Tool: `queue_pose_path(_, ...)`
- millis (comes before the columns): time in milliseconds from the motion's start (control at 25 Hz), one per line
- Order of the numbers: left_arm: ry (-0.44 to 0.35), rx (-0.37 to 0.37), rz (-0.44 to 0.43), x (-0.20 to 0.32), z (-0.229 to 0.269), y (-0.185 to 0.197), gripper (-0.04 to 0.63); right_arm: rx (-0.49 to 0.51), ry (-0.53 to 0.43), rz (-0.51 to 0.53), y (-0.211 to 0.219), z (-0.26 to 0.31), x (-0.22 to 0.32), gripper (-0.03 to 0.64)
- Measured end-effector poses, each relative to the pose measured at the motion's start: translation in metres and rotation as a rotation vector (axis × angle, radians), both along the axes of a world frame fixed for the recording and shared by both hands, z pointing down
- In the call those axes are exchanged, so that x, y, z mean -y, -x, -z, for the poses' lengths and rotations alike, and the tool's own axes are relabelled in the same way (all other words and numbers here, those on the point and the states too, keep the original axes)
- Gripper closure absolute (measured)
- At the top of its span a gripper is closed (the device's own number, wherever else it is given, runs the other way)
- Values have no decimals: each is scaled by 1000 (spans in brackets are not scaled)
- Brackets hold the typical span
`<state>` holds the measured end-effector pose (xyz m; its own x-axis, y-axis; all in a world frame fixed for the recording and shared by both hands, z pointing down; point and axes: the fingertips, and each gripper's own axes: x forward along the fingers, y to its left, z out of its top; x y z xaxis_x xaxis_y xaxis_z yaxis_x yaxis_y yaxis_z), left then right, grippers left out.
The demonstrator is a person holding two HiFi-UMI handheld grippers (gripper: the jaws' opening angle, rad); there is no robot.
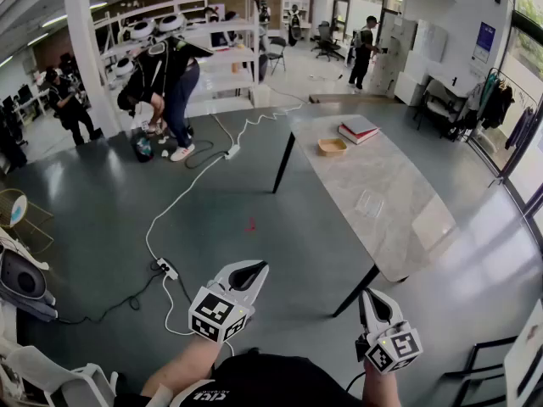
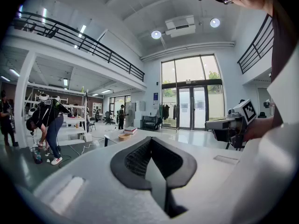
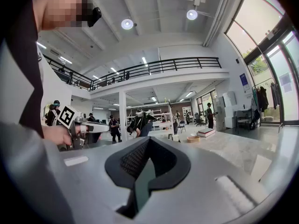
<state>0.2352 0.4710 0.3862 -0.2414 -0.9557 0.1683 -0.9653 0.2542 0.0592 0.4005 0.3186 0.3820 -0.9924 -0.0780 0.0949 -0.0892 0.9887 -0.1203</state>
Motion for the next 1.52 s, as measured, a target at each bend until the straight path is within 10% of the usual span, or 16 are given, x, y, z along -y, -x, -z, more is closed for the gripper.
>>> queue_pose_path(760,7,-43,-59,-29,-26,49,603,-4,23,20,76,-11,-43,615)
queue_pose_path(1520,45,-26,-76,148,-36,145,603,-24,65,12,167,-38,142,615)
